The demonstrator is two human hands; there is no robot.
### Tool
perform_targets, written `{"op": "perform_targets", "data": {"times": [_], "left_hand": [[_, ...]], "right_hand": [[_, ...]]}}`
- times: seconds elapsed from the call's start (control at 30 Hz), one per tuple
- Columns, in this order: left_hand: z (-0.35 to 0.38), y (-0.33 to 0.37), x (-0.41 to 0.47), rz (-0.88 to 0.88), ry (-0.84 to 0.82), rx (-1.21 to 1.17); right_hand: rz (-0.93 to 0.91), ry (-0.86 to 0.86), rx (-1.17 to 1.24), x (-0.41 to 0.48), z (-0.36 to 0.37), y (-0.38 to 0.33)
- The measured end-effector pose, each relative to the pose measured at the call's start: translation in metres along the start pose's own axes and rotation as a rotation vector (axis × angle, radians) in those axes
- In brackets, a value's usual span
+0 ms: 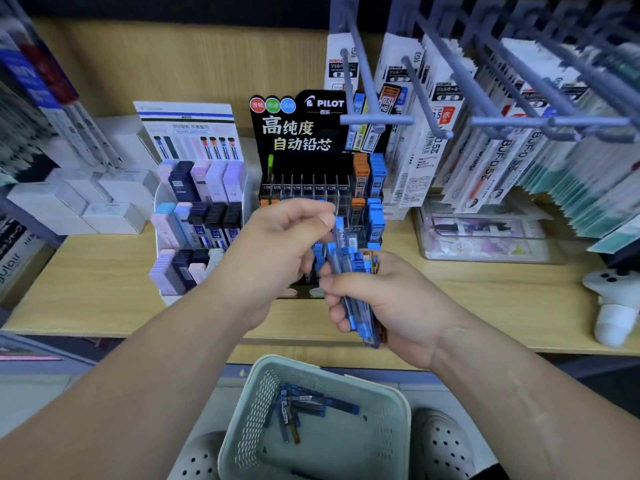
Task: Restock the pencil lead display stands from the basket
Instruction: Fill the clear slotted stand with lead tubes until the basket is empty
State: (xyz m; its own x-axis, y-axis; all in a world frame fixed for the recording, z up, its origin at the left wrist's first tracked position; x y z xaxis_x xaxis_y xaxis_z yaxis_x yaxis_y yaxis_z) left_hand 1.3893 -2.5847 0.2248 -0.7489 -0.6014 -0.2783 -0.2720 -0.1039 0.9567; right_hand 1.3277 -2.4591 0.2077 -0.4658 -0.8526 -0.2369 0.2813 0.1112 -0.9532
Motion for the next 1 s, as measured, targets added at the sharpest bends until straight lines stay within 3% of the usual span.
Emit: {"op": "perform_targets", "data": {"times": [0.17, 0.37, 0.5, 0.77, 1.0], "left_hand": [[-0.001, 0.000, 0.000, 0.015, 0.000, 0.039], [-0.006, -0.003, 0.008, -0.034, 0.014, -0.119], [-0.010, -0.001, 0.010, -0.057, -0.014, -0.056], [-0.041, 0.018, 0.022, 0.078, 0.219, -0.174], [-0.032, 0.020, 0.027, 0.202, 0.258, 0.079]], "right_hand": [[0.049, -0.080, -0.043, -0.001, 0.006, 0.004], [0.044, -0.008, -0.033, 0.002, -0.004, 0.003], [0.057, -0.002, -0.036, 0.001, -0.006, 0.004], [0.073, 0.077, -0.024, 0.000, -0.022, 0.000], [0.062, 0.221, 0.037, -0.002, -0.047, -0.003]]}}
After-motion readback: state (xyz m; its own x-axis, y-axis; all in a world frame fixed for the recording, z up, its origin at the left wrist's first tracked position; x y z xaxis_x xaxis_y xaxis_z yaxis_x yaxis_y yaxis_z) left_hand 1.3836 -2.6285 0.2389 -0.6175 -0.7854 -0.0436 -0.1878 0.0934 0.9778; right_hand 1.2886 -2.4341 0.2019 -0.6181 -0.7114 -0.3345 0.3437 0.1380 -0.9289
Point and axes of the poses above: each hand's wrist, its own x-axis towards the middle knuckle, its own z-axis out of the palm, y = z × x, the point moved 5 cm from there along x, towards the middle knuckle, and after that the axes turned 8 degrees about -z, right-handed, at the moved point
